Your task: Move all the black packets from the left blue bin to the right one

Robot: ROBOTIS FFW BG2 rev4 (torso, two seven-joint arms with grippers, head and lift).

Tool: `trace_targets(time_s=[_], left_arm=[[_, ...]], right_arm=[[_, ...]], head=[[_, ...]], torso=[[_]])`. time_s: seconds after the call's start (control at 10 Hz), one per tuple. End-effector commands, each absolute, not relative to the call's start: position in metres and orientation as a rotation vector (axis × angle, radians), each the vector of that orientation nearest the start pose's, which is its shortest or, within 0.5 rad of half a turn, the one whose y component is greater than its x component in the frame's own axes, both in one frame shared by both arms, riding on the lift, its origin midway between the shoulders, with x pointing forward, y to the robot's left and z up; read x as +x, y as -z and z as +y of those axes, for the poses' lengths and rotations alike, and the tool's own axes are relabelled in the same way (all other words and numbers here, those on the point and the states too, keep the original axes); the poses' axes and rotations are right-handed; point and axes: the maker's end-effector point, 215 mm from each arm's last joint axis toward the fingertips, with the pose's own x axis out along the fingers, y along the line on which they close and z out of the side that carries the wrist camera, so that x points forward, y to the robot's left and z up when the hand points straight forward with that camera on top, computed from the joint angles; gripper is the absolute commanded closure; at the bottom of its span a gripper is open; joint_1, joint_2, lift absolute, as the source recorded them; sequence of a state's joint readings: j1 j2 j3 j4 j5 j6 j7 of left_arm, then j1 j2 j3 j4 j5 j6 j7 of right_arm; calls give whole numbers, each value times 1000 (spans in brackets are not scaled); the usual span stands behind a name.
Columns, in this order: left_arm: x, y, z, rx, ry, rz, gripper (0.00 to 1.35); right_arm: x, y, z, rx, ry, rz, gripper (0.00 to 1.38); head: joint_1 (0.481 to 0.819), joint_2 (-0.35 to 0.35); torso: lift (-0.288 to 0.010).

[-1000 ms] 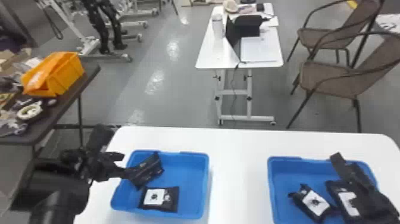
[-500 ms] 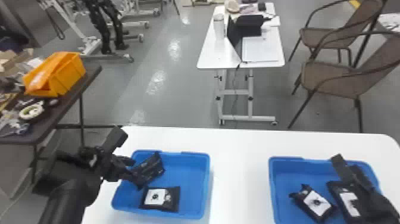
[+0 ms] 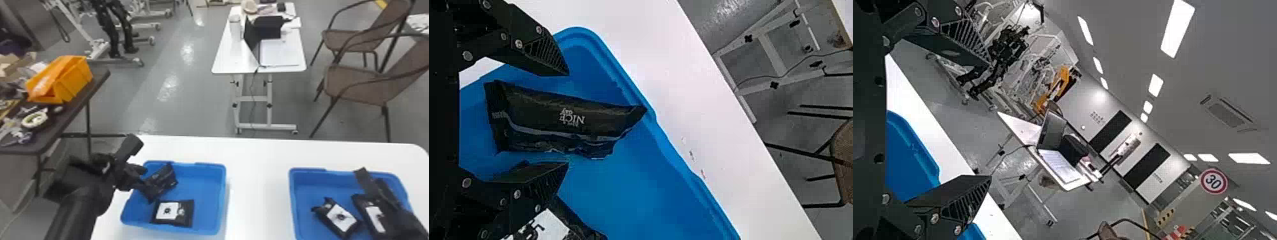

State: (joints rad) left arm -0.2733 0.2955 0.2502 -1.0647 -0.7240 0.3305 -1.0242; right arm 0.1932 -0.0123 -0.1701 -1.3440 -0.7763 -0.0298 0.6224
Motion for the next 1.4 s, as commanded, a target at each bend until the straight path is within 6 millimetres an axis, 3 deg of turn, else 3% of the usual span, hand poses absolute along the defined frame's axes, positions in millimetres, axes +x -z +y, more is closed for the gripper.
trace_targets(time_s=[0.0,0.3,0.4,0.5,0.8,0.9,1.0,1.3], left_arm=[[506,568,415,437,542,977,429],[503,575,422,428,525,997,492],[502,576,421,426,530,1005,920],[503,577,418,444,542,1021,1181],[503,577,404,468,579,1033,1193],[505,568,396,493,595,1005,1193],[512,545,381,550,611,939,1205],[526,429,298,838,620,700,1205]], right_arm=[[481,466,-237,819,-257,56,217],[480,467,-236,830,-263,56,217],[479,468,-236,833,-262,57,217],[479,469,-237,842,-260,55,217],[478,471,-235,850,-263,61,217],[479,470,-234,852,-269,60,217],[480,468,-233,851,-277,56,217],[486,451,-229,843,-308,27,217]], head=[[695,197],[695,196],[695,198],[695,202],[695,194],[695,189],[695,183],[695,134]], torso=[[0],[0],[0],[0],[0],[0],[0],[0]])
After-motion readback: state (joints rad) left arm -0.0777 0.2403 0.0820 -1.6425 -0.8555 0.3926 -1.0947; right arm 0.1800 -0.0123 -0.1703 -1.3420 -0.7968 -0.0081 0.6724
